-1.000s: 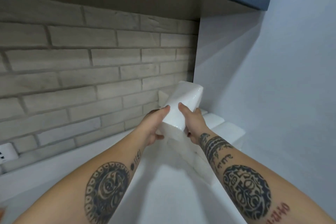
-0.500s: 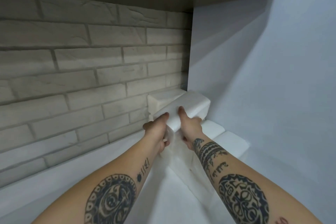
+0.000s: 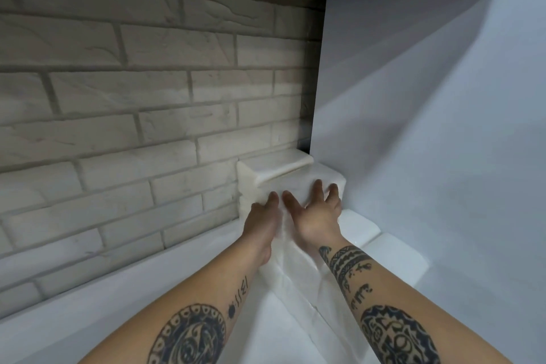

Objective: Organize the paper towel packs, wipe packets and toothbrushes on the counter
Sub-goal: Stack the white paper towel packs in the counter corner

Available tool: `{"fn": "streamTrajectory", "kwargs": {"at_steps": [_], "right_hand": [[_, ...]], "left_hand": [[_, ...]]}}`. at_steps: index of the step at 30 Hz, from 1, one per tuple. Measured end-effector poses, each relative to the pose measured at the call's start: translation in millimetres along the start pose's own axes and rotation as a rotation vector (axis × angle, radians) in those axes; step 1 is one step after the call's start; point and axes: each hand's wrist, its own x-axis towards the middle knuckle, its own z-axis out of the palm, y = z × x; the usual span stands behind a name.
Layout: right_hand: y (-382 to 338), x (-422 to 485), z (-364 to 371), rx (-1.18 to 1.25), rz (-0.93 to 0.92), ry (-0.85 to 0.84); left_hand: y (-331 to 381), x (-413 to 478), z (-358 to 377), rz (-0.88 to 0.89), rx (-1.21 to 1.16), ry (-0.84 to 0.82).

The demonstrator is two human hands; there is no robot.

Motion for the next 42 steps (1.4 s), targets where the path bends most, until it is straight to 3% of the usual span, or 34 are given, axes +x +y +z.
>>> {"fn": "streamTrajectory", "kwargs": {"at_steps": [13,19,23,26,33,42], "right_hand": [[-2,32,-8,-0.151,0.040,-0.136],[-3,27,-22,-0.217,0.014,-0.174],[-14,10,-23,-0.320,-0.098,-0.074],[-40,-23,-12,-0.317,-0.217,-0.034],[-95,-109,51,-0.126,-0.414,-0.073],[-156,-264,158,0.068,-0.487,-0.287]], "left_hand": [[9,11,12,-0.005,0.119,-0.066],[6,0,-20,-0.082,0.094,-0.044],[8,-27,-55,-0.129,0.011,0.009],[10,-55,-83,-0.067,-0.004,0.045],[6,-112,-165,0.079,0.078,0.139],[-50,-213,-355,0.195,0.290,0.314]]}}
